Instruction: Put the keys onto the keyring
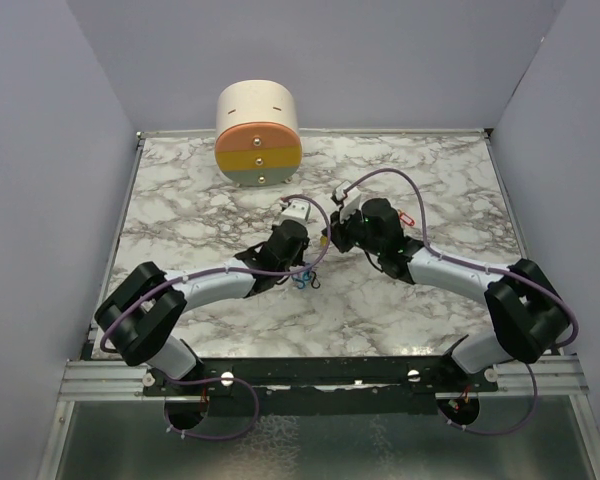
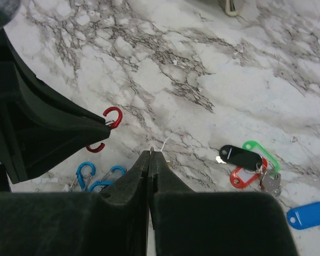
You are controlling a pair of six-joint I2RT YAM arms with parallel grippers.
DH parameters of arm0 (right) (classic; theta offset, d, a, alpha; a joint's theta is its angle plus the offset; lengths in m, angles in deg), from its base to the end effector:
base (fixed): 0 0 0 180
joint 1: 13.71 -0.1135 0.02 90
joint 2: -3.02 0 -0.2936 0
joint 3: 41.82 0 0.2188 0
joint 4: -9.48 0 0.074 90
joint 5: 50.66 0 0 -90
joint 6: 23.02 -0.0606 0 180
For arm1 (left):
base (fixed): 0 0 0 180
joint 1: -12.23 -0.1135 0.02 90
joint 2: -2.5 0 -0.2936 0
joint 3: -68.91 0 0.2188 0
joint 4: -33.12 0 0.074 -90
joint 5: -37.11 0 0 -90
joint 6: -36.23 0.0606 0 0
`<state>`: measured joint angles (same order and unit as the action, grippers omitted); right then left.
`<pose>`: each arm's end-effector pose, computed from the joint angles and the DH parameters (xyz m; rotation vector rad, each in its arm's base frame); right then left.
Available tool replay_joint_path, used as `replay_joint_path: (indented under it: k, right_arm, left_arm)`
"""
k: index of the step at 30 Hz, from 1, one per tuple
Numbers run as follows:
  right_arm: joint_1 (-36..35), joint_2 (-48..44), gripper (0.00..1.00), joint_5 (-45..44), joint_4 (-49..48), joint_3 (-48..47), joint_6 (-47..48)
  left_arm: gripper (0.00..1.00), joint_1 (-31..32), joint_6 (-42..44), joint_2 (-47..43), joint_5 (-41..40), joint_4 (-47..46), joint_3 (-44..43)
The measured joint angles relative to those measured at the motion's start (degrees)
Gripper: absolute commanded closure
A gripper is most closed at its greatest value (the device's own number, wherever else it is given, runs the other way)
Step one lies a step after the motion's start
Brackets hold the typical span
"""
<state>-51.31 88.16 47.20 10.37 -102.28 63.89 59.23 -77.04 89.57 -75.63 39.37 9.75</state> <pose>0.2444 0.1987 0.2568 -0.6964 1.9414 0.5842 0.2257 -0.2077 0.2314 0.2145 2.1186 -0.2975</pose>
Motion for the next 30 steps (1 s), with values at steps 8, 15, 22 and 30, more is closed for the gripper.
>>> replay_joint_path:
  k: [8,15,22,30]
  right_arm:
    - [-1.38,0.09,0.99,2.62,-4.7,1.42,2.23]
    - [-2.12,1.03,0.99,4.09,-5.81,1.66,3.48]
    - [-3.06,2.38,0.99,4.61,-6.03,1.66,4.2]
    - [-3.72,2.56,0.99,4.72,-6.05,1.66,4.79]
  left_arm:
    - [1.0,0.0,0.15,-1.16,0.61,0.55,-1.79]
    - [1.0,0.0,0.35,-2.32,0.92,1.27,-2.08]
    - [1.0,0.0,0.52,-3.26,1.4,1.27,-2.23]
    - [1.0,0.0,0.52,-3.28,2.16,1.22,-2.43]
